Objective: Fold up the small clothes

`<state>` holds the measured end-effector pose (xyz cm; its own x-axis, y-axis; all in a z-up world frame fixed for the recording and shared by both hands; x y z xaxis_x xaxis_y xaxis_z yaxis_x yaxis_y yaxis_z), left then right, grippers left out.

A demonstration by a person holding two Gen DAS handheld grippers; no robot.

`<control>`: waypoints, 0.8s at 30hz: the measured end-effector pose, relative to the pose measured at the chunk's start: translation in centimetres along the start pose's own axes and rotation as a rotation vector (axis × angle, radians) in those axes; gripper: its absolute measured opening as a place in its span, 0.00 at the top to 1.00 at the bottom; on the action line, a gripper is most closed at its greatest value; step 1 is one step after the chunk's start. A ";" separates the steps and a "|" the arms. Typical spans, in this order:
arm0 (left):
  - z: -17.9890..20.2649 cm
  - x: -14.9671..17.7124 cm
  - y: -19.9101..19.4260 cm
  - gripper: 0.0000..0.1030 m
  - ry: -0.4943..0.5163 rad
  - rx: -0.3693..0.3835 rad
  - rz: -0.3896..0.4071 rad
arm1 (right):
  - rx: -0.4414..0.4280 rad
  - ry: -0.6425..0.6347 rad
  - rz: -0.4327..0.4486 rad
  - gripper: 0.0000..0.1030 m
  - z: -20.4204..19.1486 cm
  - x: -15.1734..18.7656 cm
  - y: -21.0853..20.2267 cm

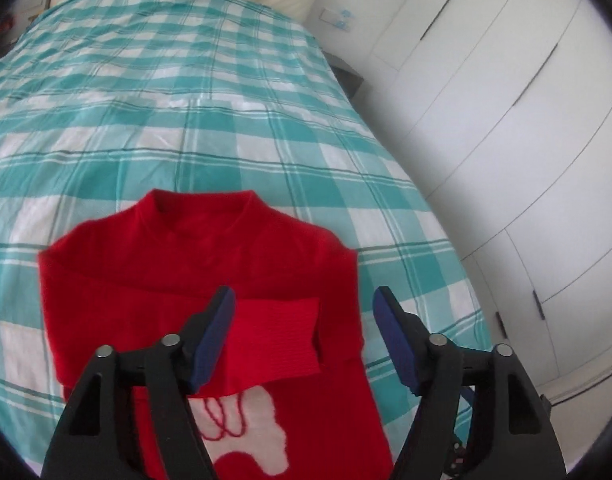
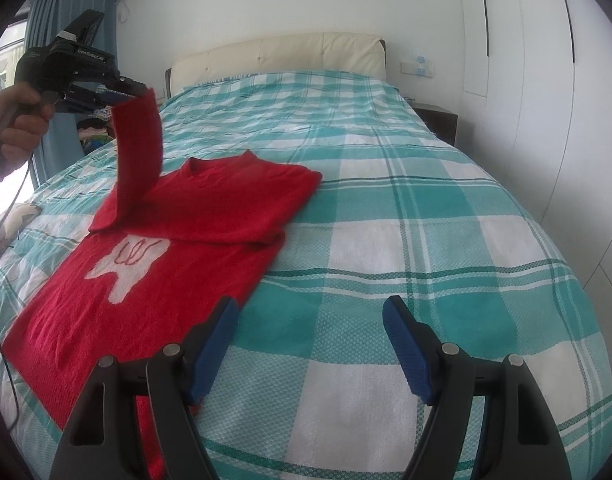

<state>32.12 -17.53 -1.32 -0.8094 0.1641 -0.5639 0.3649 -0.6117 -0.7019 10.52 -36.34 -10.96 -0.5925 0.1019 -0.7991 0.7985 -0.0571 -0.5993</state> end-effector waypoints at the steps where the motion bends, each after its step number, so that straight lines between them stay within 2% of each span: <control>1: 0.1 0.6 0.1 0.25 -0.012 0.009 -0.006 | 0.002 0.007 0.004 0.28 0.2 -0.1 -0.1; 3: -0.6 1.5 -0.2 0.25 -0.028 -0.013 -0.009 | 0.004 0.026 0.012 0.28 0.6 -0.3 -0.3; 6: -3.9 2.8 -3.1 0.20 -0.052 -0.120 0.026 | -0.007 0.071 0.020 0.28 1.5 -0.5 -0.7; 8: -6.6 4.0 -5.5 0.12 -0.040 -0.227 0.043 | -0.016 0.106 0.017 0.28 2.1 -0.6 -0.7; 11: -11.1 6.4 -9.0 0.08 -0.002 -0.422 0.048 | -0.013 0.137 0.015 0.27 2.7 -0.6 -0.8; 14: -15.3 9.7 -11.3 0.07 -0.009 -0.562 0.040 | 0.004 0.140 0.018 0.27 3.0 -0.6 -1.1; 20: -21.6 15.6 -11.4 0.07 -0.125 -0.680 0.078 | 0.054 0.141 -0.003 0.26 3.6 0.1 -0.2; 24: -25.0 17.8 -9.9 0.07 -0.233 -0.664 0.128 | 0.087 0.153 -0.037 0.26 4.3 1.1 1.0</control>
<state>25.62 10.80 -15.31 -0.7916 -0.0928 -0.6040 0.6068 -0.0025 -0.7949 10.18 -40.56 -12.63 -0.5927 0.2553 -0.7639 0.7603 -0.1357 -0.6353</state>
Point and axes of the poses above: each gripper's, at about its wrist camera, not at the fingertips, and y roughly the way its jaws point, z to its right, x to its underside, the point moved 7 cm from there along y, roughly the way its jaws point
